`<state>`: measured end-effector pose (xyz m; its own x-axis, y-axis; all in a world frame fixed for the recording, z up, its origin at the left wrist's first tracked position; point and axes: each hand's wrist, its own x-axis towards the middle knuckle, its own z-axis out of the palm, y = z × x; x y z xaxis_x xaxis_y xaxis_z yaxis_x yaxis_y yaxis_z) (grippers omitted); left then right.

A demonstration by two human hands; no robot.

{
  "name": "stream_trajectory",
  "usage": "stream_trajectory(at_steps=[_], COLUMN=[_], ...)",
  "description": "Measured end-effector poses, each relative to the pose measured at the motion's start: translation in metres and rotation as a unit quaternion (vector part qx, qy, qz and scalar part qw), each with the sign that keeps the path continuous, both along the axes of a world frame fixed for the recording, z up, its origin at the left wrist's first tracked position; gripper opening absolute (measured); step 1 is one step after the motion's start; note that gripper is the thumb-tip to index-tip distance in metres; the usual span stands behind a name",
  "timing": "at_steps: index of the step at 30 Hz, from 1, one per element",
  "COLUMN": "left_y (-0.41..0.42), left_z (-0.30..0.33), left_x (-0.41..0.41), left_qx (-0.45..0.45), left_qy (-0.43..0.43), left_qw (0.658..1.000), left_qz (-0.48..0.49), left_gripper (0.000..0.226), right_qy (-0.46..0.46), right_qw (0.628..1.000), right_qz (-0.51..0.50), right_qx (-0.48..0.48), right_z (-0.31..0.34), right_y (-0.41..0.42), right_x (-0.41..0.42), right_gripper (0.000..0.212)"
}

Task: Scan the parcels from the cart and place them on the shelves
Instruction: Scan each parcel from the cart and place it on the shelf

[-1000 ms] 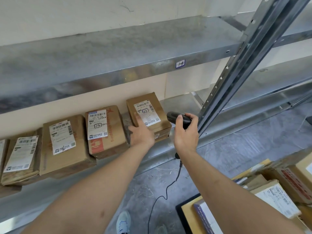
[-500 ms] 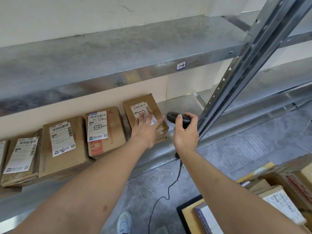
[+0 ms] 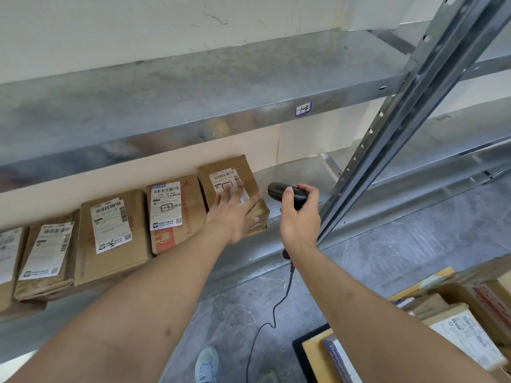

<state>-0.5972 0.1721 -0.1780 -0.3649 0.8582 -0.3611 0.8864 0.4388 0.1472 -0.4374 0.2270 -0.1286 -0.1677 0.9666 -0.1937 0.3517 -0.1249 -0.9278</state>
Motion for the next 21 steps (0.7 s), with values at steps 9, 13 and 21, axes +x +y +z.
stream_trajectory(at_steps=[9,13,21], left_y=[0.002,-0.004,-0.021], left_z=[0.042,0.056,0.08], left_x=[0.014,0.025,0.032], left_qx=[0.046,0.058,0.081], left_qy=[0.02,0.036,0.055], left_qw=[0.999,0.997,0.994], left_qz=[-0.006,-0.022,-0.056], left_gripper=[0.061,0.061,0.061], right_qy=[0.004,0.017,0.053], right_qw=[1.0,1.0,0.997], right_qz=[-0.011,-0.013,-0.047], right_qx=[0.002,-0.001,0.024], right_z=[0.009,0.018,0.042], right_y=[-0.01,-0.018,-0.046], right_x=[0.008,0.014,0.021], right_gripper=[0.023,0.02,0.02])
